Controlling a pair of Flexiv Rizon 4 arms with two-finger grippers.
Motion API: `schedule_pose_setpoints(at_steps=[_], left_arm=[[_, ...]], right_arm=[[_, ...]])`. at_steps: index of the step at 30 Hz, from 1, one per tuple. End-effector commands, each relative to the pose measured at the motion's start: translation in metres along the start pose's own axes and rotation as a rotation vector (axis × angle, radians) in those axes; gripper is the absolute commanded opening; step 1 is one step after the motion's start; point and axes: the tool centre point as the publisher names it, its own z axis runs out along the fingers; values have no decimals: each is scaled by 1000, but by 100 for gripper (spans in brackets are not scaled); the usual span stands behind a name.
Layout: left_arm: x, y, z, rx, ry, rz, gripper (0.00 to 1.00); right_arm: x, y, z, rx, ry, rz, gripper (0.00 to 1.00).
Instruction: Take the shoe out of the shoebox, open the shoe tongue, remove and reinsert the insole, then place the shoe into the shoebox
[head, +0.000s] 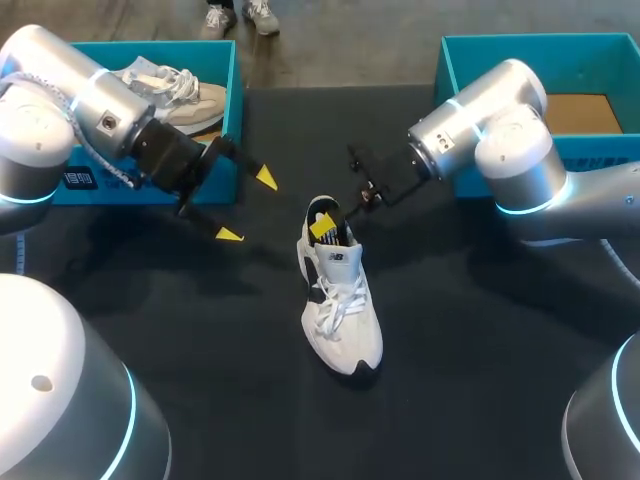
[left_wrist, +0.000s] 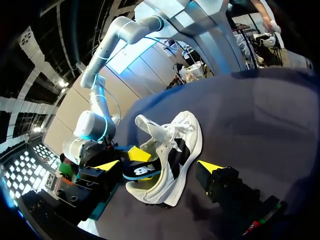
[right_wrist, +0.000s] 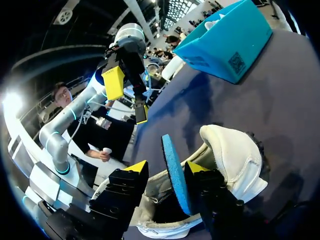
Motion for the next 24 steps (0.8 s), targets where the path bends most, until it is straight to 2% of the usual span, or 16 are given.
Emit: schedule_pose_setpoints(at_steps=[1, 11, 13, 14, 16, 24], left_arm=[[-1, -1, 0, -1, 4, 3, 100], [-2, 0, 1, 3, 4, 9, 100], [-2, 0, 1, 4, 4, 9, 100], [-2, 1, 1, 4, 3, 8, 100], [-1, 1, 1, 4, 2, 7, 100], [2, 1, 0, 2, -5, 2, 100]], right_arm=[[2, 1, -1, -4, -8, 1, 49], [0, -7, 1, 1, 11, 48, 47], [0, -6, 0, 2, 10, 49, 40], [0, -5, -1, 3, 9, 50, 20], [1, -3, -2, 6, 7, 49, 0], [2, 9, -4, 15, 11, 32, 0]])
